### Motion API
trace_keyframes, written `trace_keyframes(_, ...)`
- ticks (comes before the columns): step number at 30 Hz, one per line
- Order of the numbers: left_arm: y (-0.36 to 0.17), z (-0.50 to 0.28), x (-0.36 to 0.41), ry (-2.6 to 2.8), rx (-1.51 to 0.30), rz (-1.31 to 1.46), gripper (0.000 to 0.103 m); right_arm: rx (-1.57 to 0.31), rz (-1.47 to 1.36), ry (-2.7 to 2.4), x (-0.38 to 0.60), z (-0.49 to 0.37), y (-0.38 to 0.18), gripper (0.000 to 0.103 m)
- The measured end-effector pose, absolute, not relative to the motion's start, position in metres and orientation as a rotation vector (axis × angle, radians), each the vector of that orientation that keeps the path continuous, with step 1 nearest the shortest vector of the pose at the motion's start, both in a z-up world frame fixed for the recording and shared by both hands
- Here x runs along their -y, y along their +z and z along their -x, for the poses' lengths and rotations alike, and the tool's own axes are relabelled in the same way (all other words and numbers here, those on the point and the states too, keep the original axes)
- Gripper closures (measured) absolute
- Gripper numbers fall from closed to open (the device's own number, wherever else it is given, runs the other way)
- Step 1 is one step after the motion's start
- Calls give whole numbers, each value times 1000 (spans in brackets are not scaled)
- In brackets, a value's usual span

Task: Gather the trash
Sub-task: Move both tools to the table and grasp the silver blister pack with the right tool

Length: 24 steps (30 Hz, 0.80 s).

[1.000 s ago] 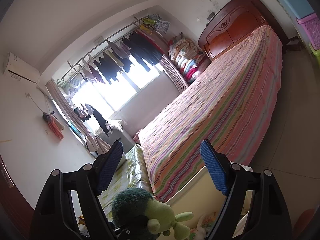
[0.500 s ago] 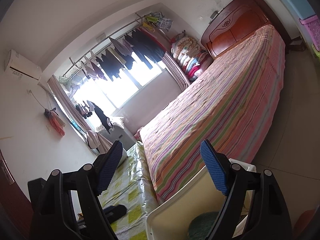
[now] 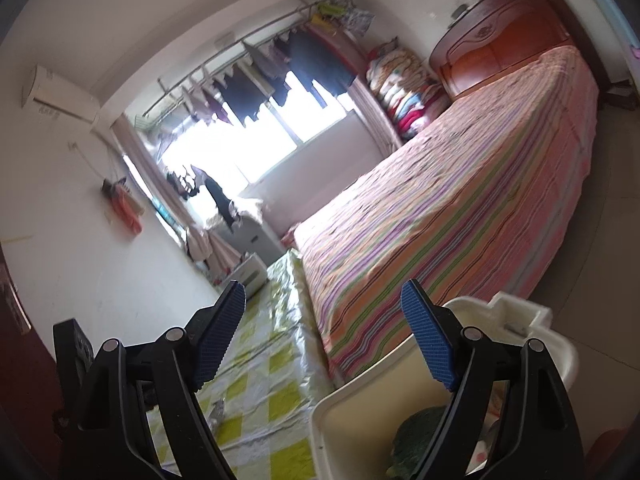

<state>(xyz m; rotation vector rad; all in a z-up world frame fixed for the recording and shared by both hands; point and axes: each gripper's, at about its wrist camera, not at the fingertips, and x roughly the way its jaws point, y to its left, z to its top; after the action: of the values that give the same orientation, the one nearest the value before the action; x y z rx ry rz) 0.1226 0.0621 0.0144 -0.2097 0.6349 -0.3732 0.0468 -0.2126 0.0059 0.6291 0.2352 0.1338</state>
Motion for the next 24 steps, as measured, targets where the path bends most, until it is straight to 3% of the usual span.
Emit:
trace_keyframes(16,15,-138,-235,70,-603,377,15,-365,-524,286,150,-73,0,22)
trace_keyframes(24,-3,-143,-324,313,-616,437,15,-523,-454,451,76,-103,-17,20)
